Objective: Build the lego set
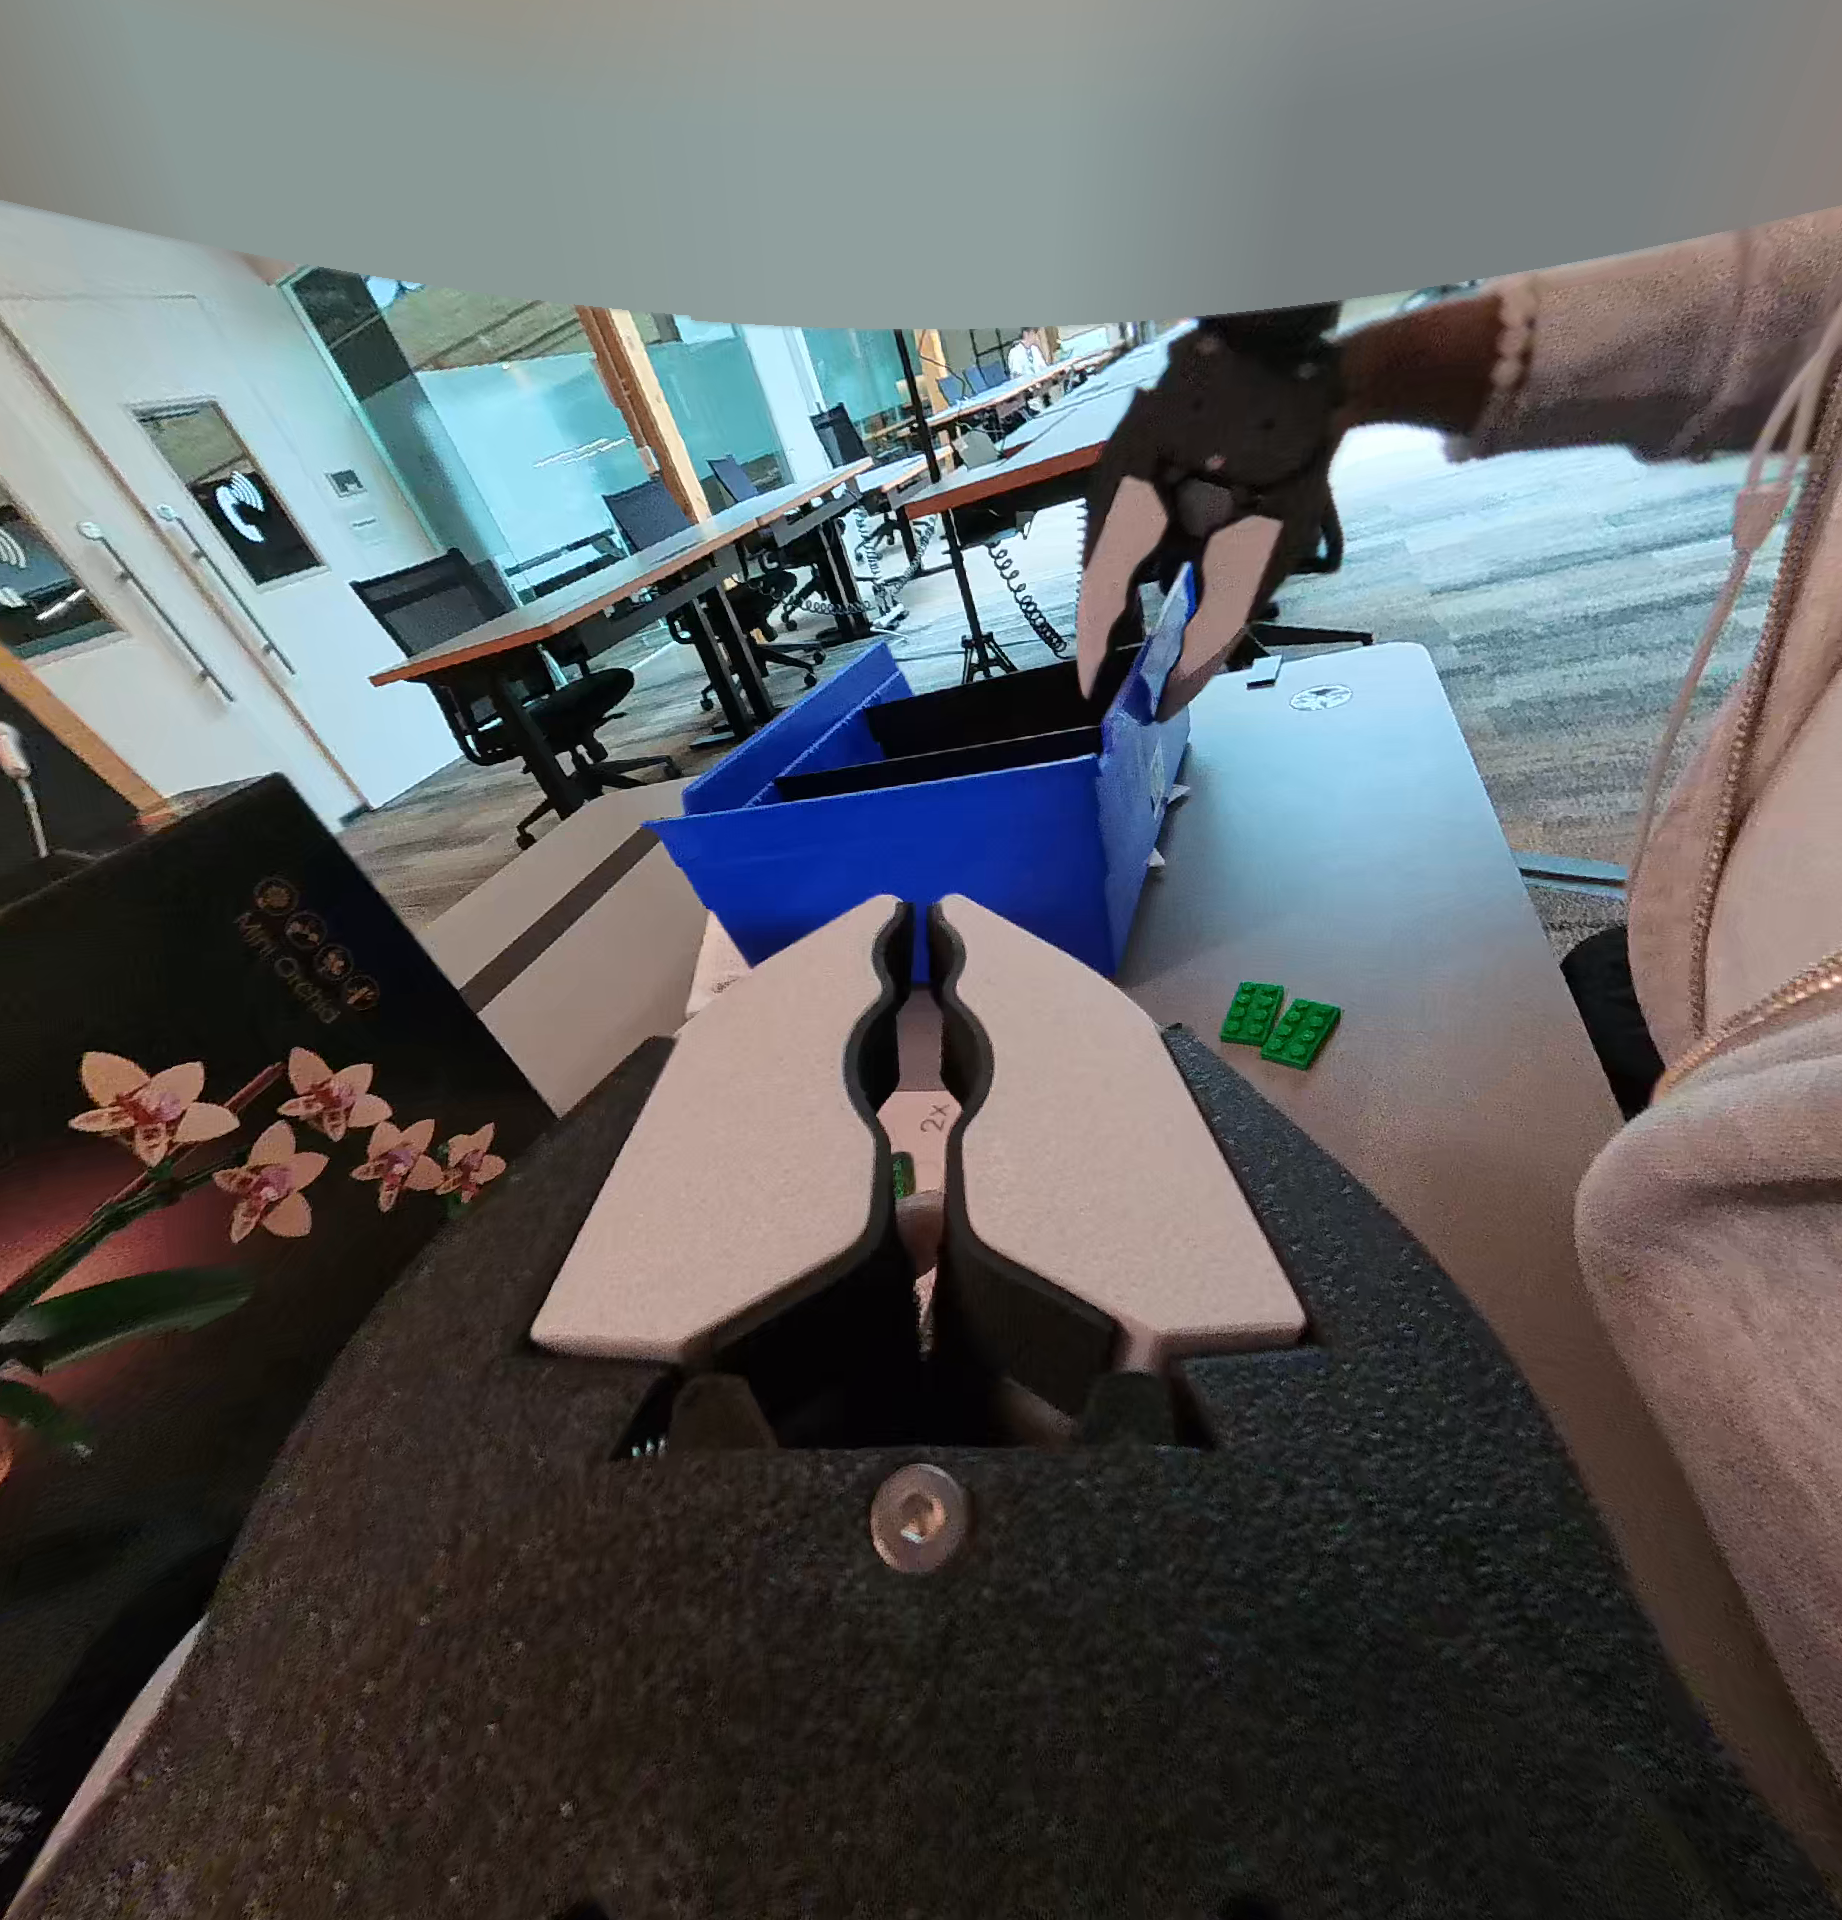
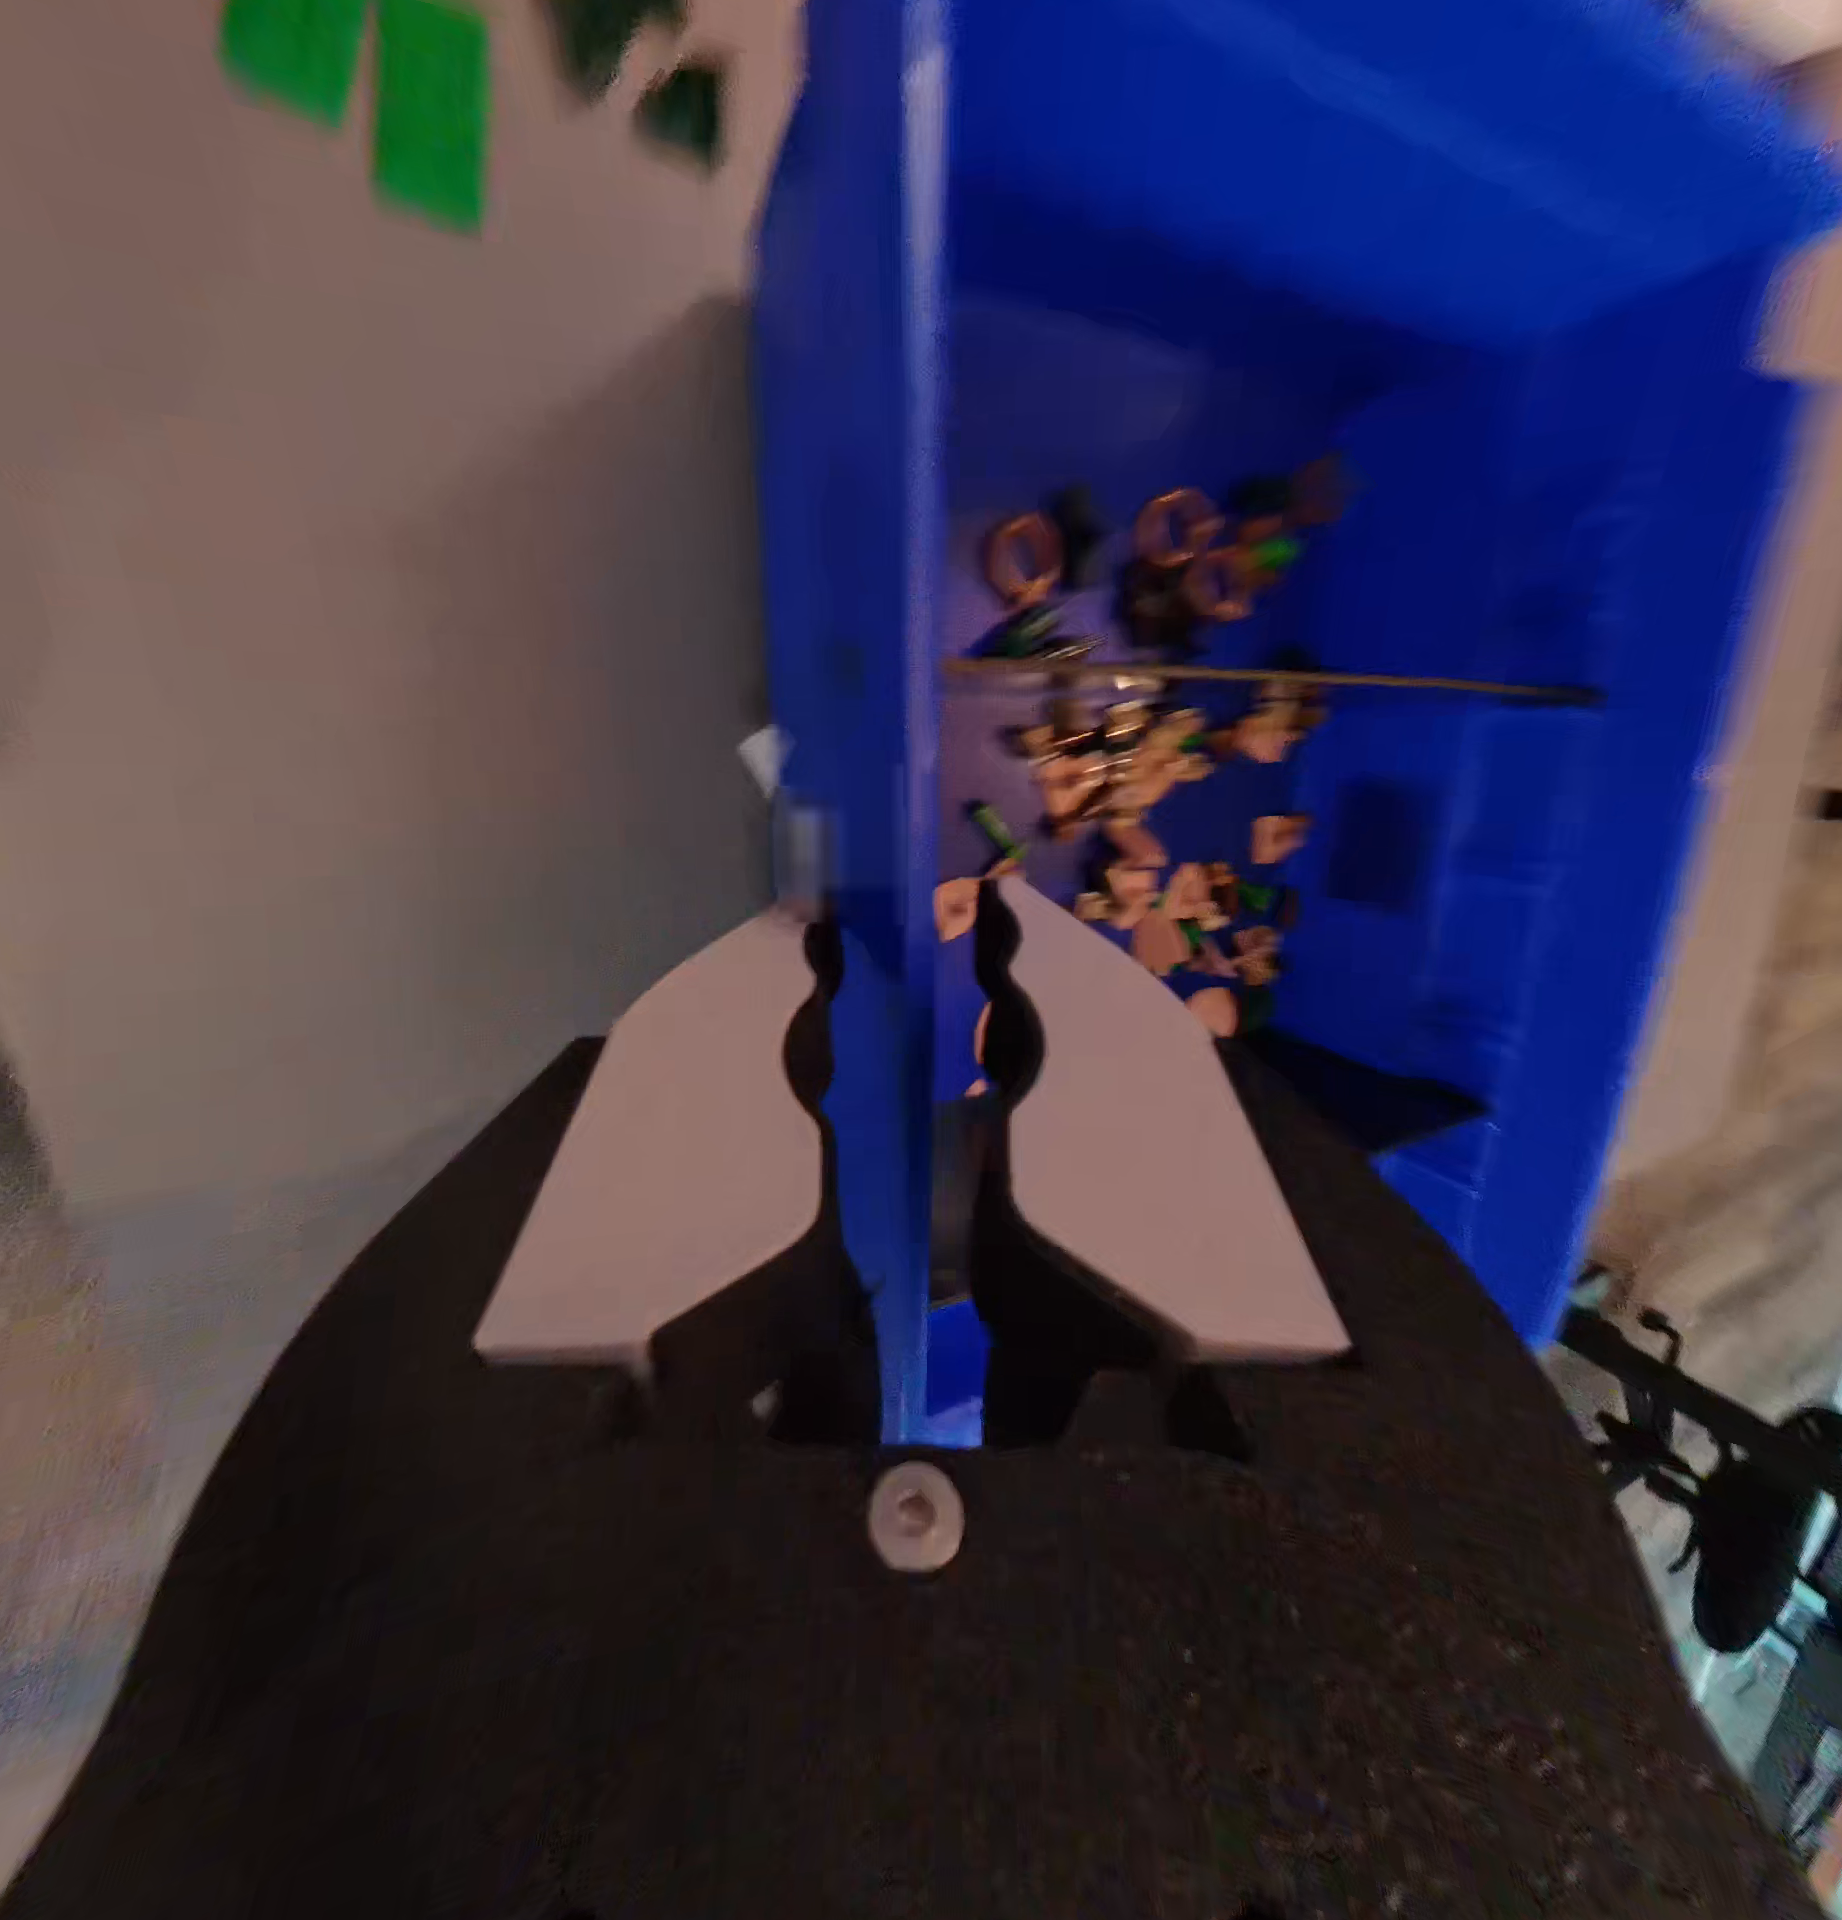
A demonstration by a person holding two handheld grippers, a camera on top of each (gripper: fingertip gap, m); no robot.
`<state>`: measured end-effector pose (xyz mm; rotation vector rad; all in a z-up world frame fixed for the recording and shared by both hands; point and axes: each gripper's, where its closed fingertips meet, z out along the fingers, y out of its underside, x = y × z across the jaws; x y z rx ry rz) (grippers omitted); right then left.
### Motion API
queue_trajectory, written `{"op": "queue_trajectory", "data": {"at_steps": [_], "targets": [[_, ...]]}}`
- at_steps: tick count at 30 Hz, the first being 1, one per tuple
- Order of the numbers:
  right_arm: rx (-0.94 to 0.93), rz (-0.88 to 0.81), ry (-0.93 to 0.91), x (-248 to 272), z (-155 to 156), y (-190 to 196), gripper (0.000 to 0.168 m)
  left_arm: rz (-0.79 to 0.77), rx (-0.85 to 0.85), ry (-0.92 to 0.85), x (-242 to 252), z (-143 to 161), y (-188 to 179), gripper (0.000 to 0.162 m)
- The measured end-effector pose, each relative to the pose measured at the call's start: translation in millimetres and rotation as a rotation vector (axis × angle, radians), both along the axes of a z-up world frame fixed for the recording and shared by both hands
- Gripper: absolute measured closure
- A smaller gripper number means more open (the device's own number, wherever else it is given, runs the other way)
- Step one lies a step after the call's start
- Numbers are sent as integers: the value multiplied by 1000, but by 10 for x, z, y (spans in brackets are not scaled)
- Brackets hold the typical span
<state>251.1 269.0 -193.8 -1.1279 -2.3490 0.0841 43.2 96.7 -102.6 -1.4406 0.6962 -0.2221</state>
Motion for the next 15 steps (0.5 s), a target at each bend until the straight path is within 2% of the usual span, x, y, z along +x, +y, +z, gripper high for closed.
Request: {"op": "queue_trajectory", "data": {"at_steps": [1,2,8,15], "targets": [[-29,41,-122,40,-86,-35,156,-6,-6,9,20,-30,6,160],[-50,56,-208,53,-126,-52,159,-4,-12,21,30,-72,13,160],[75,227,-583,186,-24,16,163,21,-24,10,-24,-180,72,160],[84,313,-850,232,514,182,161,11,-56,8,-70,-294,183,160]]}}
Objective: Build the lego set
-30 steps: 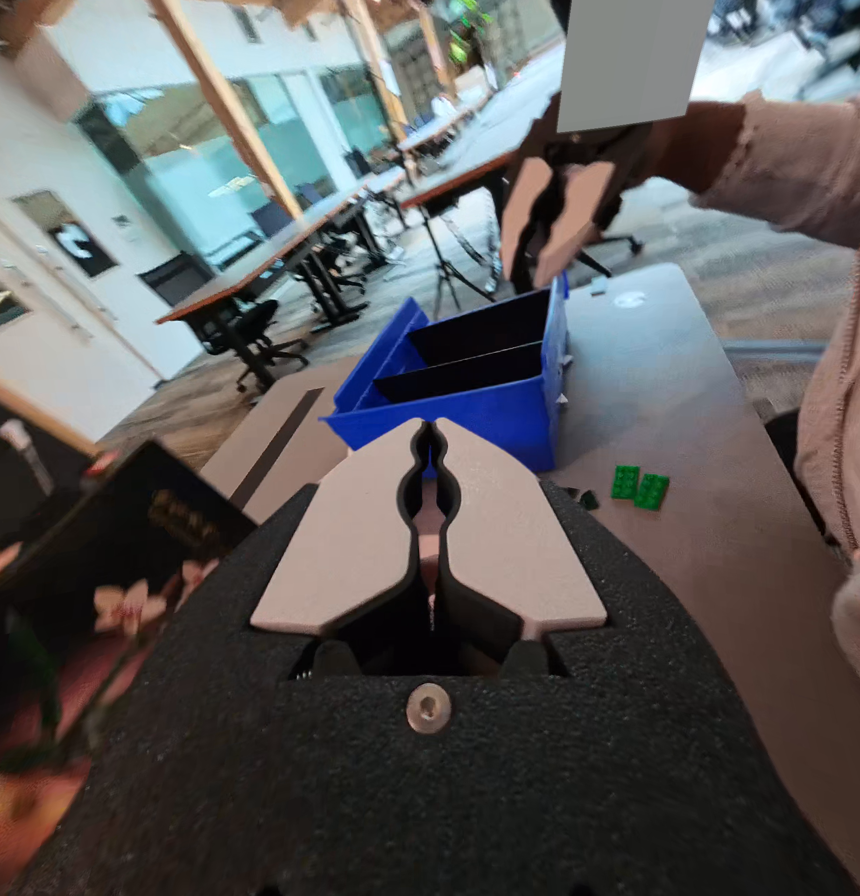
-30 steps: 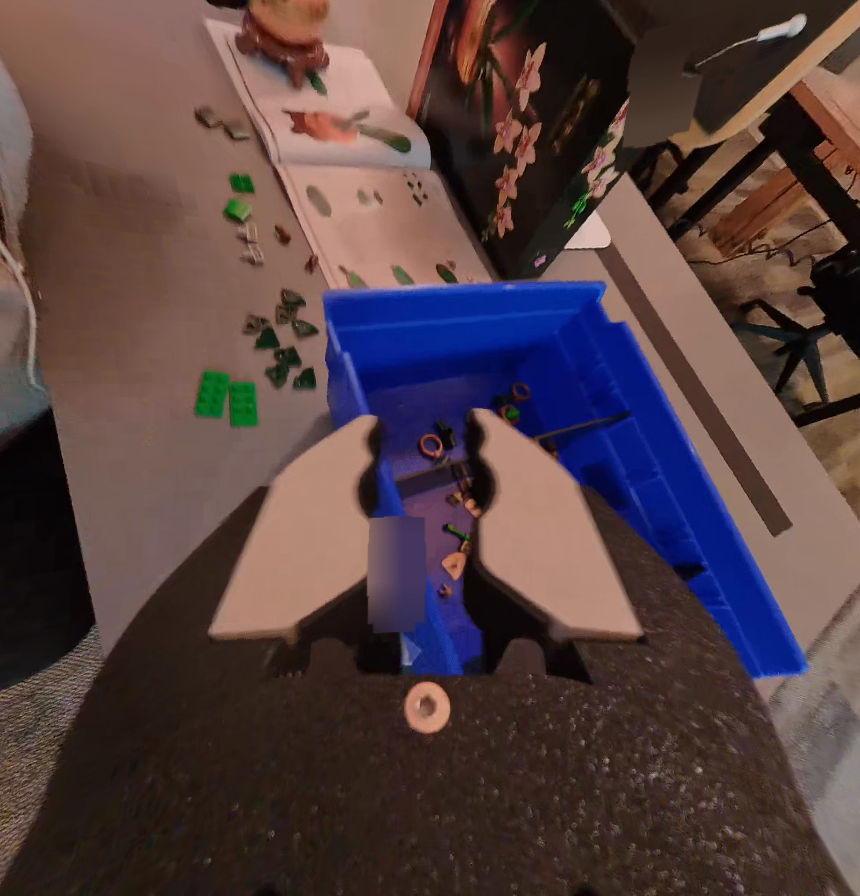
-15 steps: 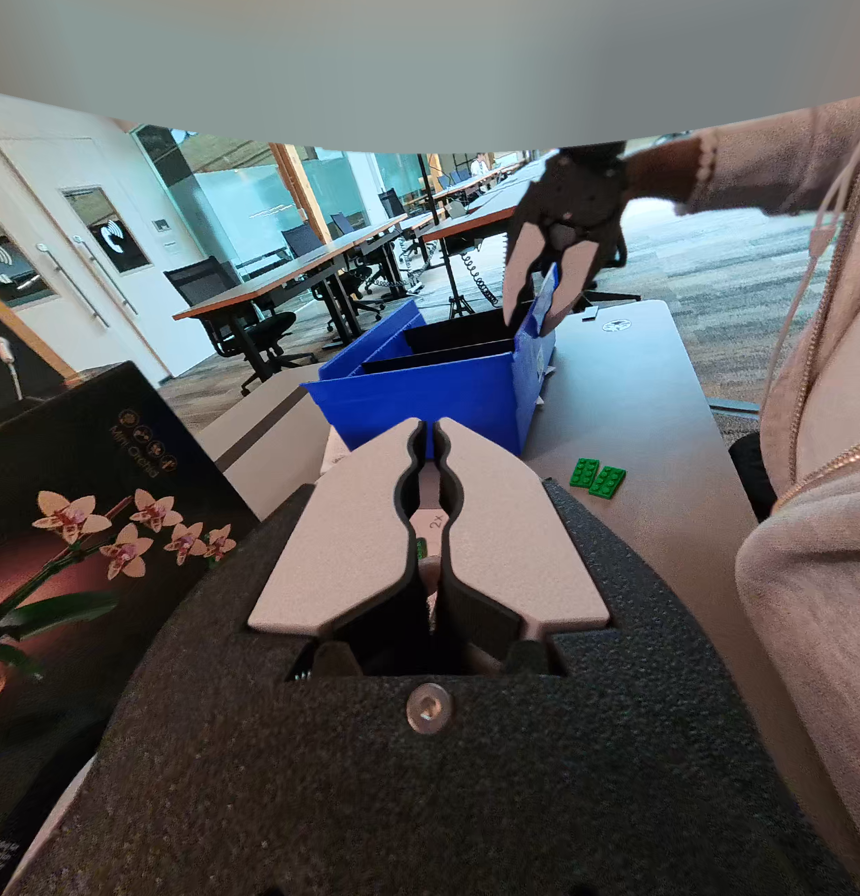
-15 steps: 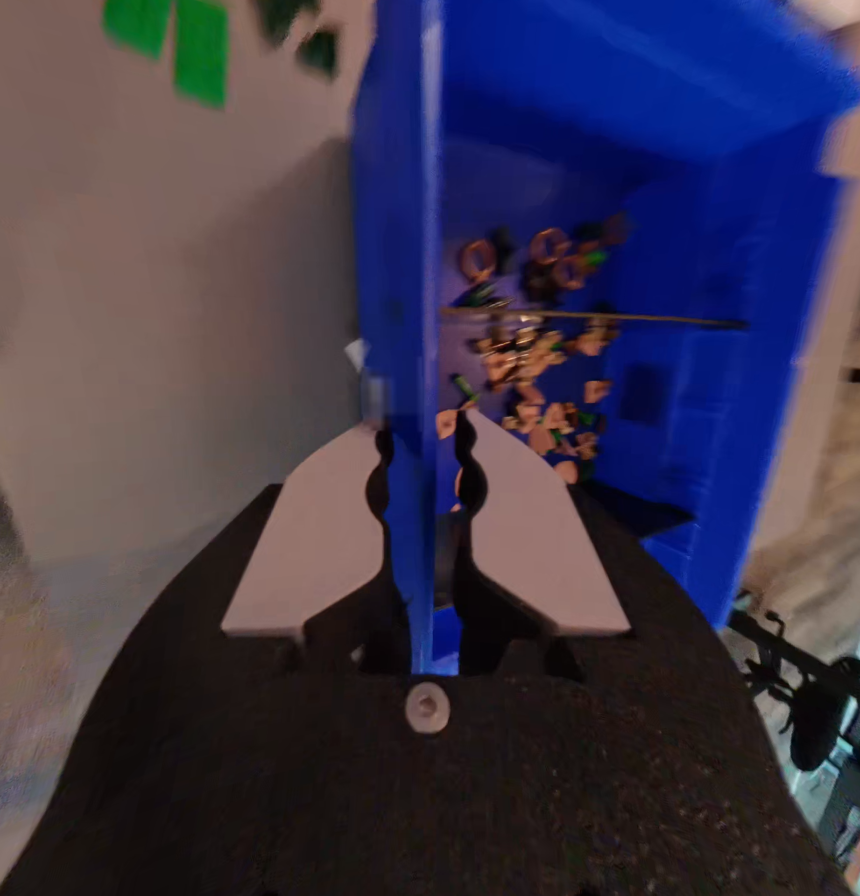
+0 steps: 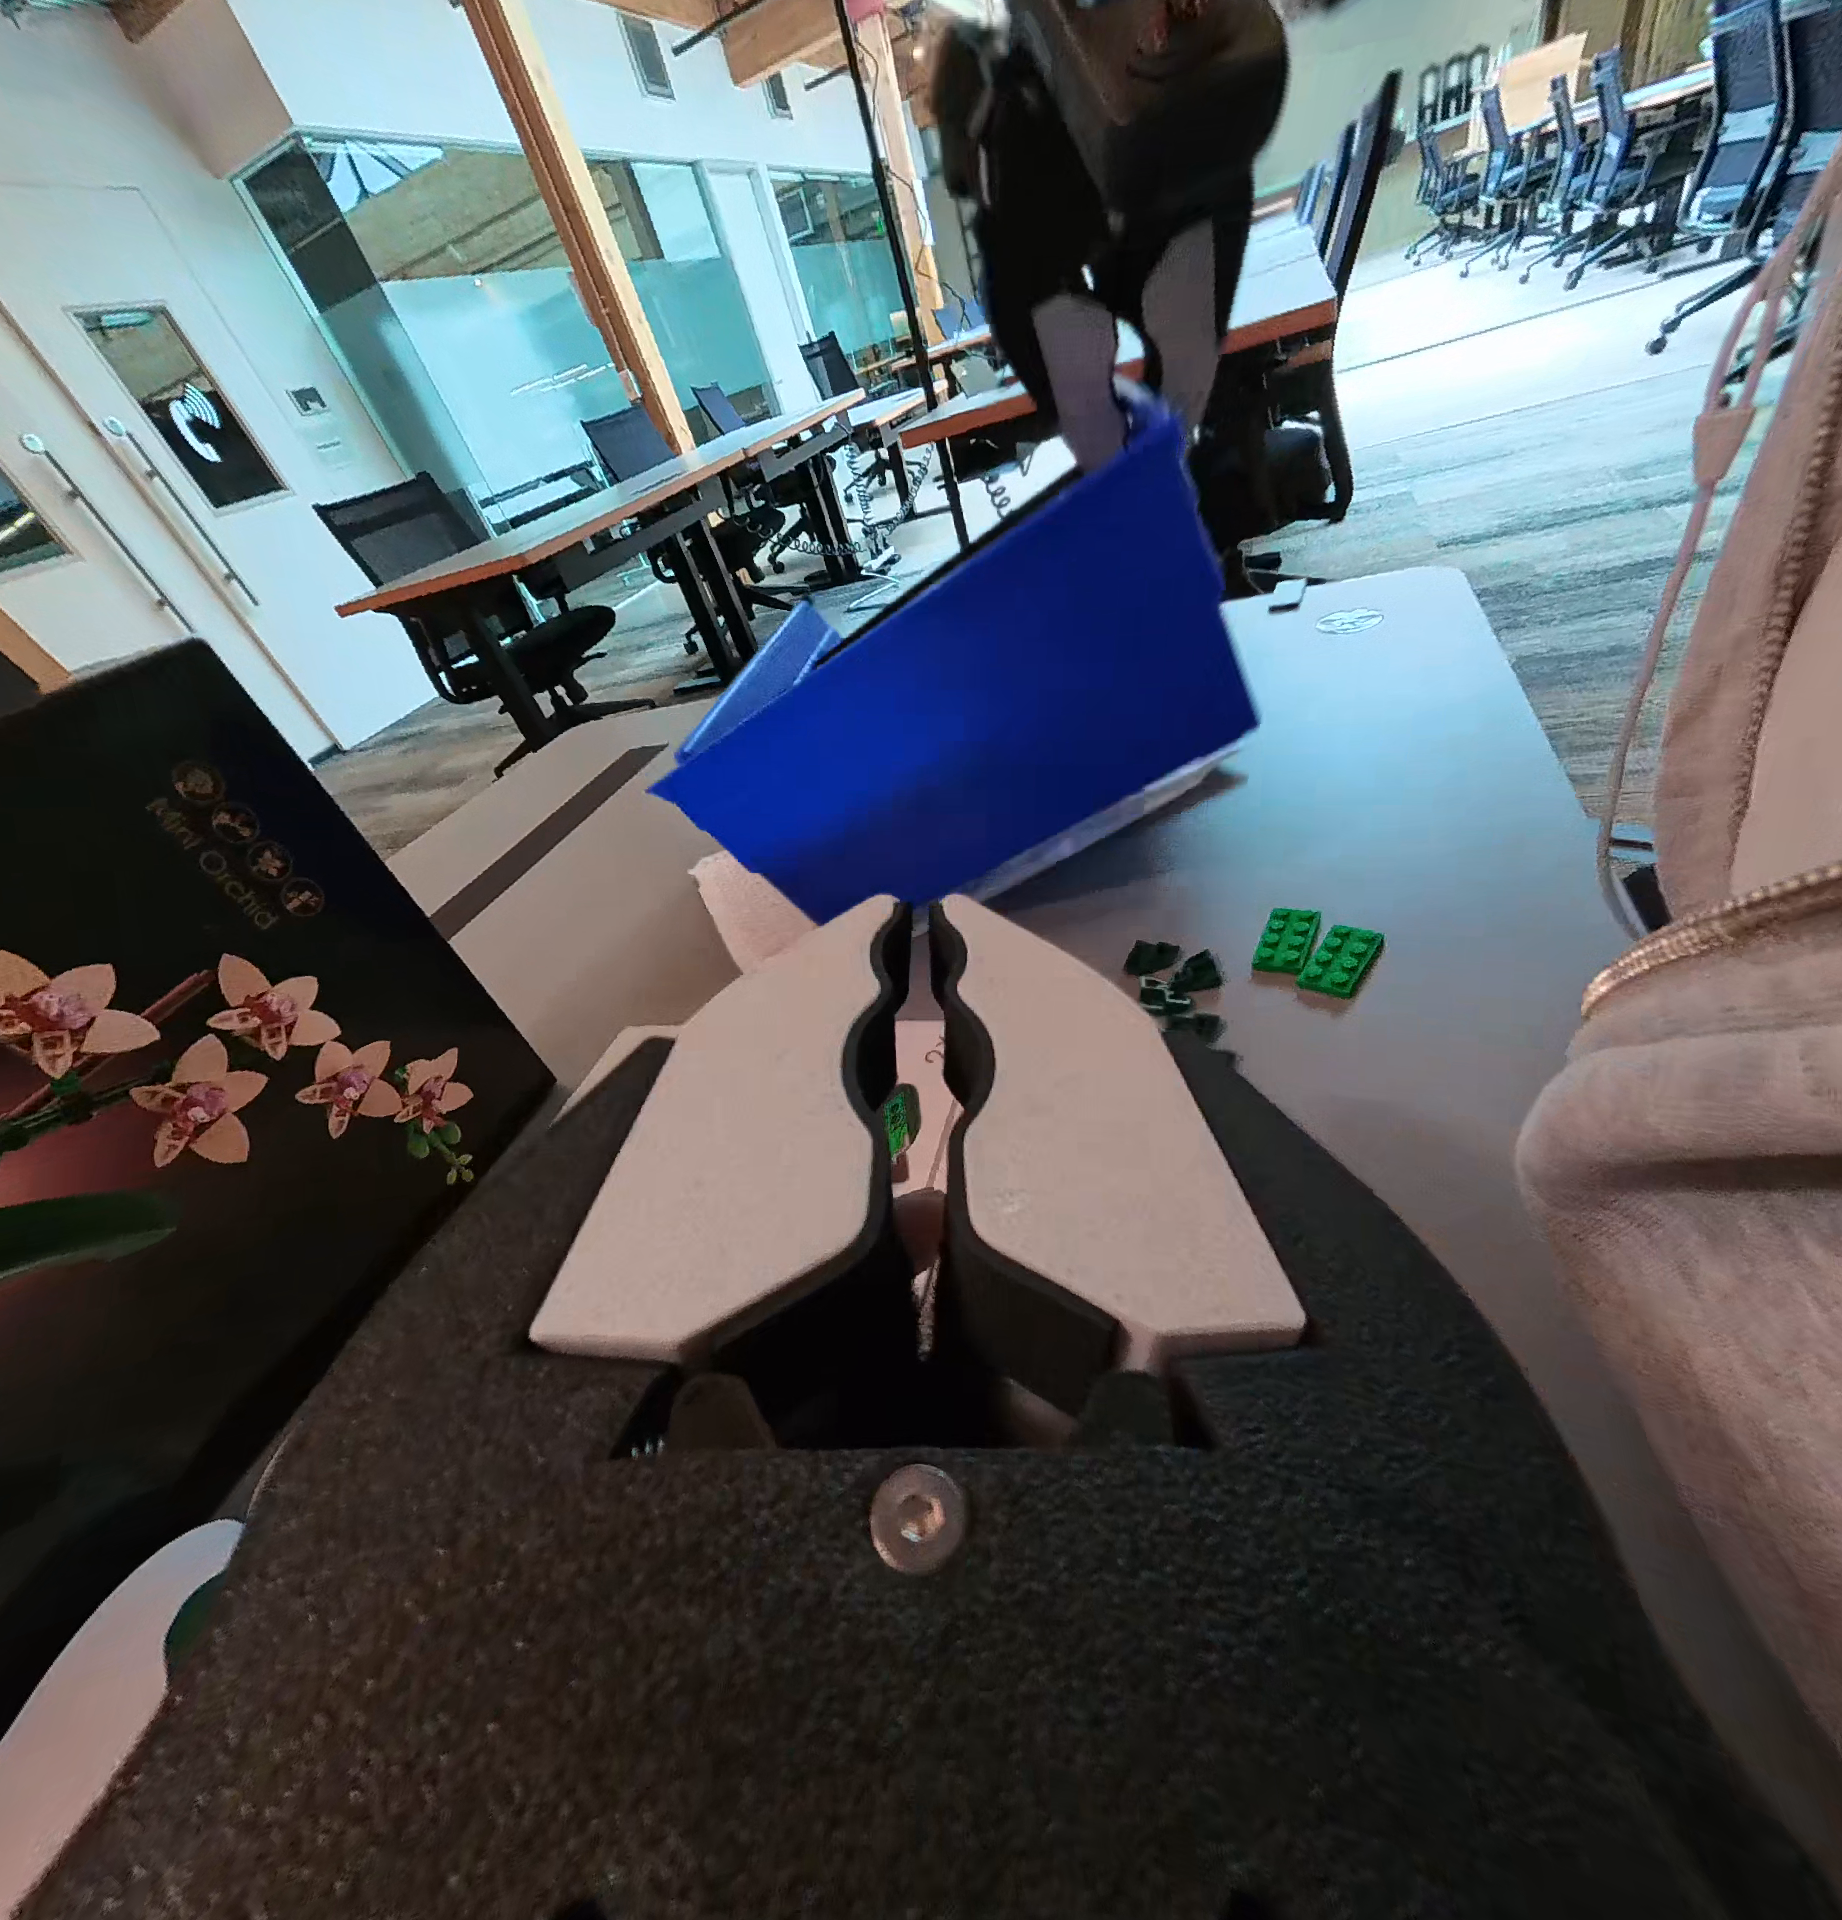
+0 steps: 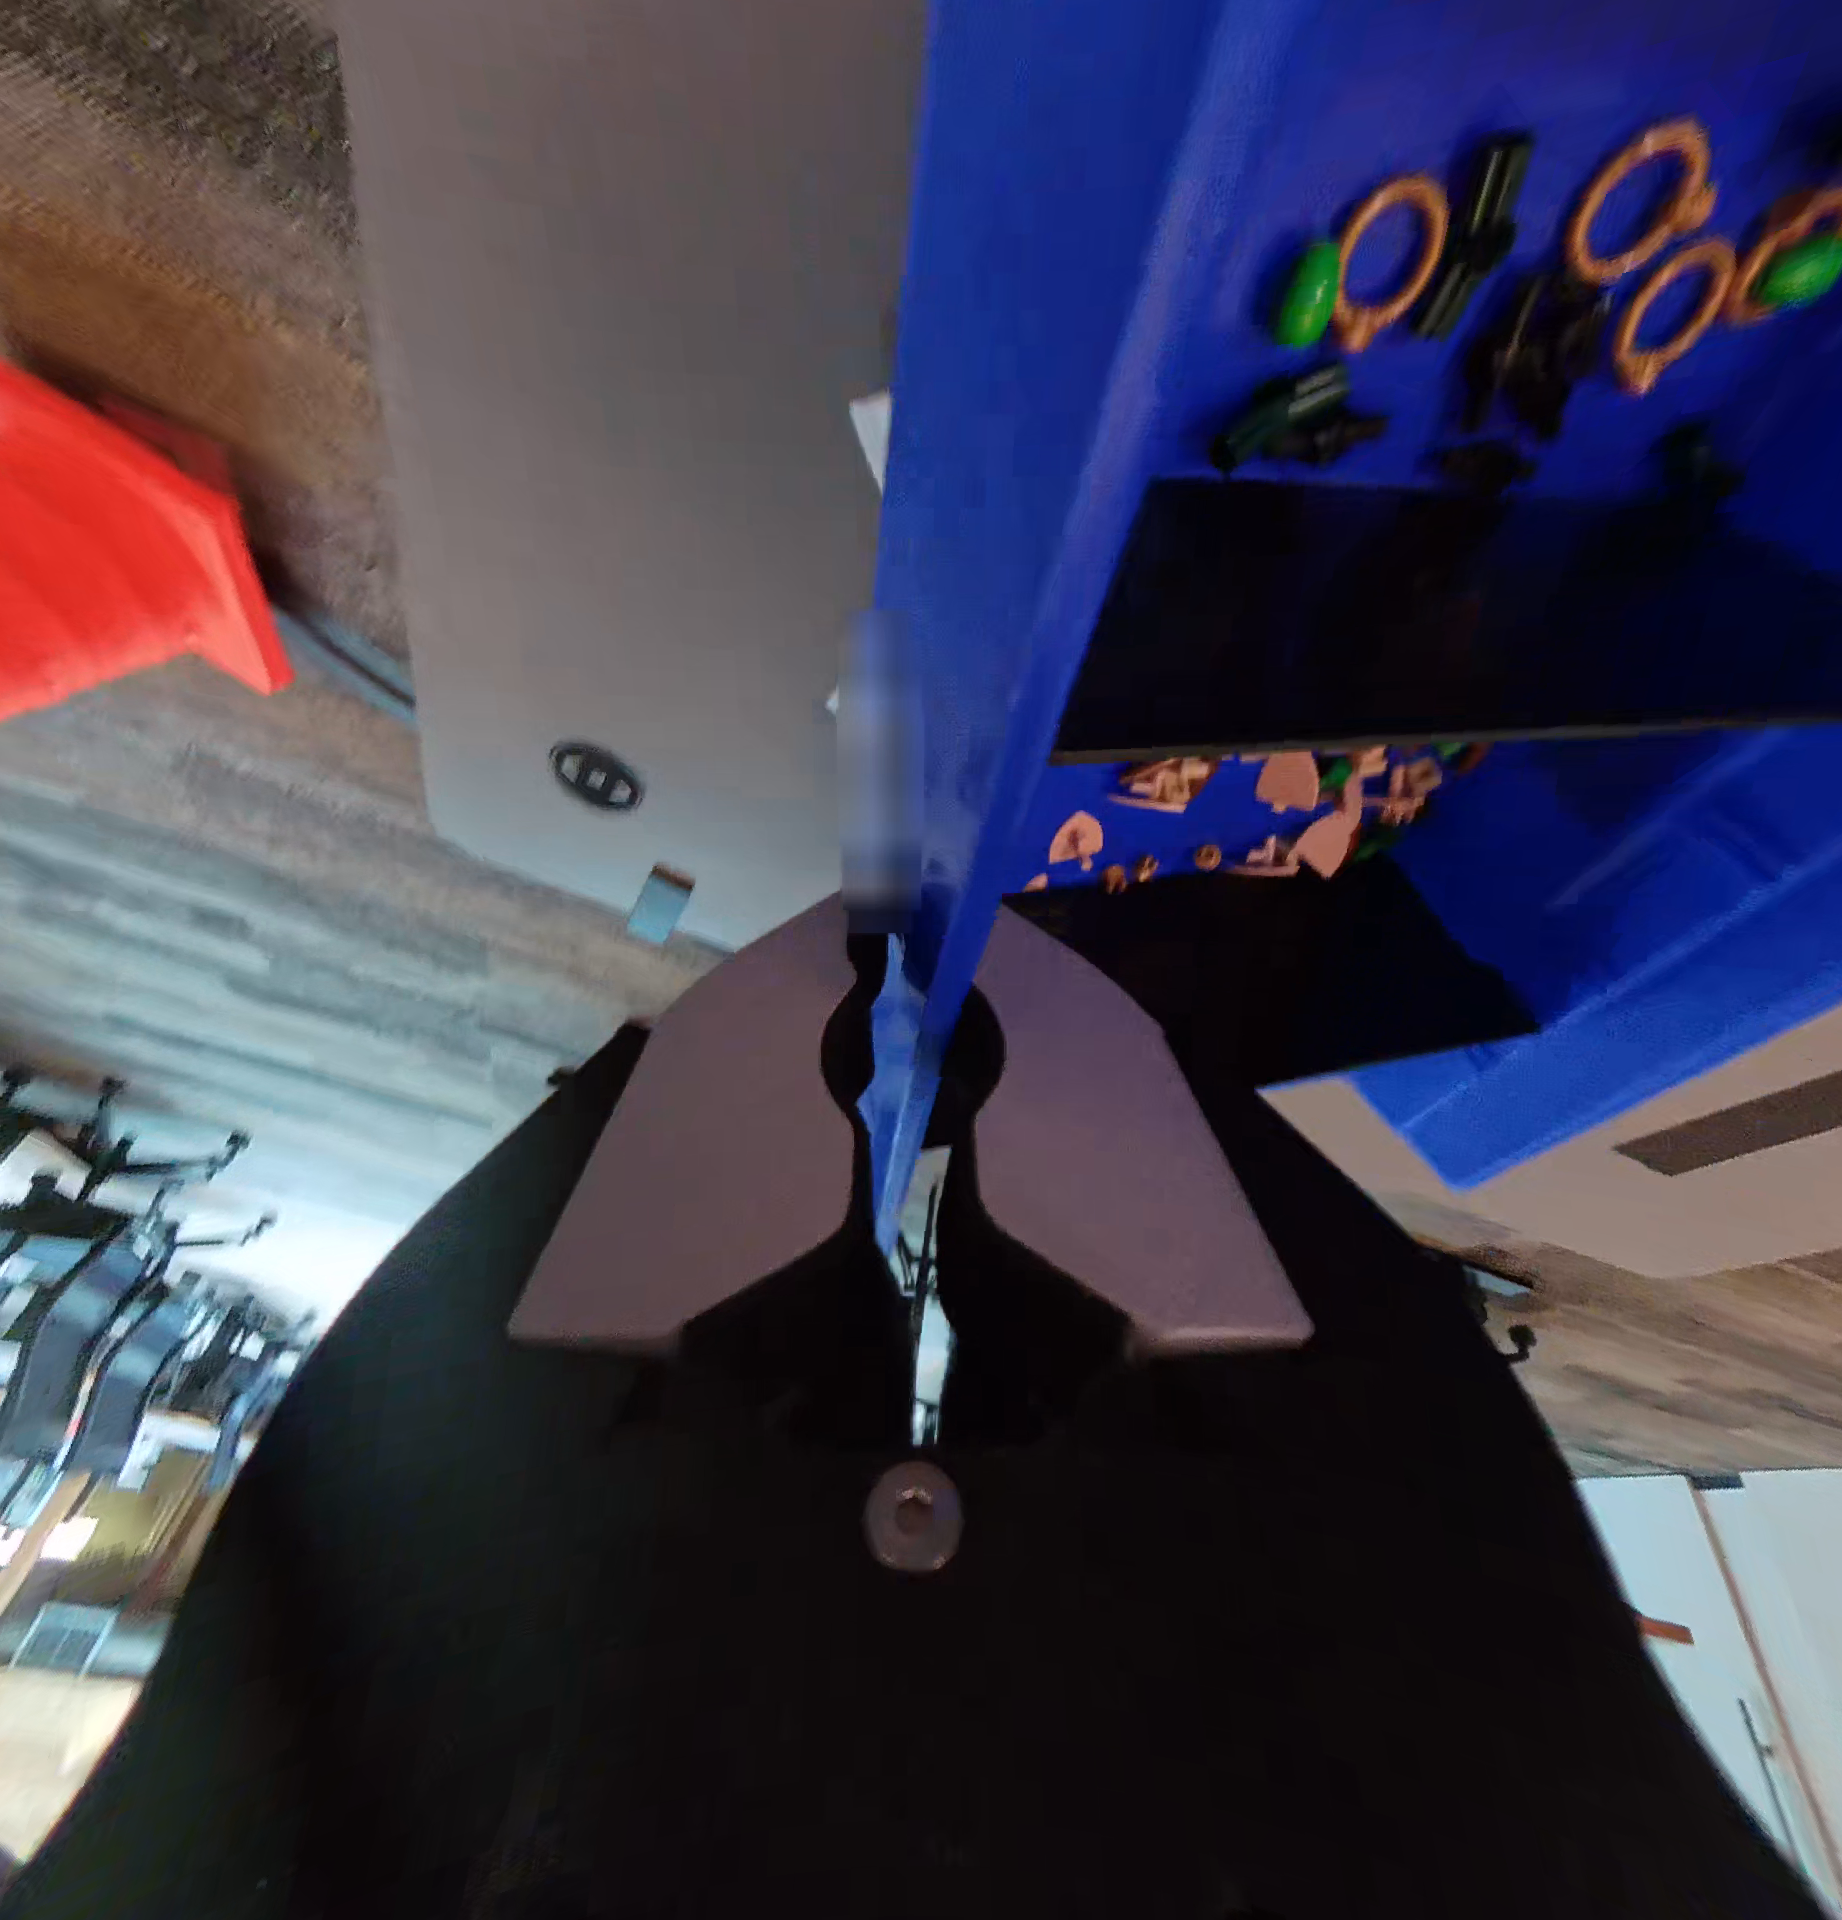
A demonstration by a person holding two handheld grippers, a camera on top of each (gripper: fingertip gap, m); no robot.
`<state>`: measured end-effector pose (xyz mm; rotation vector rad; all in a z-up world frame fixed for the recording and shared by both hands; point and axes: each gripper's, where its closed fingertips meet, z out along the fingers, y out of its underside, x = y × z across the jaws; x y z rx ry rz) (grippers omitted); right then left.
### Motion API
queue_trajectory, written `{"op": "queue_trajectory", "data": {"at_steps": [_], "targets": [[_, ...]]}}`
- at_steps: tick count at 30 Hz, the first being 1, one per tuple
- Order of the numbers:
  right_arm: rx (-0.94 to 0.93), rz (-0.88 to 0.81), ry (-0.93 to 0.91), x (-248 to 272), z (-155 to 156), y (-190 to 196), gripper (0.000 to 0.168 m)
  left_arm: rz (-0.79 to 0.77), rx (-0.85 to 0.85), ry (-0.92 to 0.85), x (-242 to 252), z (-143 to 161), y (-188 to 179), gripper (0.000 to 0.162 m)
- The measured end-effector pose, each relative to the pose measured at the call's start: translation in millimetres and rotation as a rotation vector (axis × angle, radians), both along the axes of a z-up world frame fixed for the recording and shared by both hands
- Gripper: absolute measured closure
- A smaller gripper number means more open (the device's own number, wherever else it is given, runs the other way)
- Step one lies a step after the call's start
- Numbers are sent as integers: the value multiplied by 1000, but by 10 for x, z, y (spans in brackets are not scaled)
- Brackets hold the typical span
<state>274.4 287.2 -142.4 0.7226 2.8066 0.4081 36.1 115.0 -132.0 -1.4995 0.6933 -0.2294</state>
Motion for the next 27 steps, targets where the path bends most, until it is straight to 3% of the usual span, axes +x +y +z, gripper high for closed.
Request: {"op": "queue_trajectory", "data": {"at_steps": [3,6,14,23,27], "targets": [[-16,2,-120,10,172,20,162,-2,-5,6,-7,-59,62,159],[-30,23,-178,52,101,6,163,-5,-1,-10,3,-102,118,160],[-9,-156,-58,61,-56,-2,163,-37,-8,0,25,-170,144,160],[27,-269,230,1,-573,9,160,-71,-7,5,138,-188,125,160],[-141,-308,356,-82,-432,-103,150,-72,-7,3,142,-190,118,159]]}}
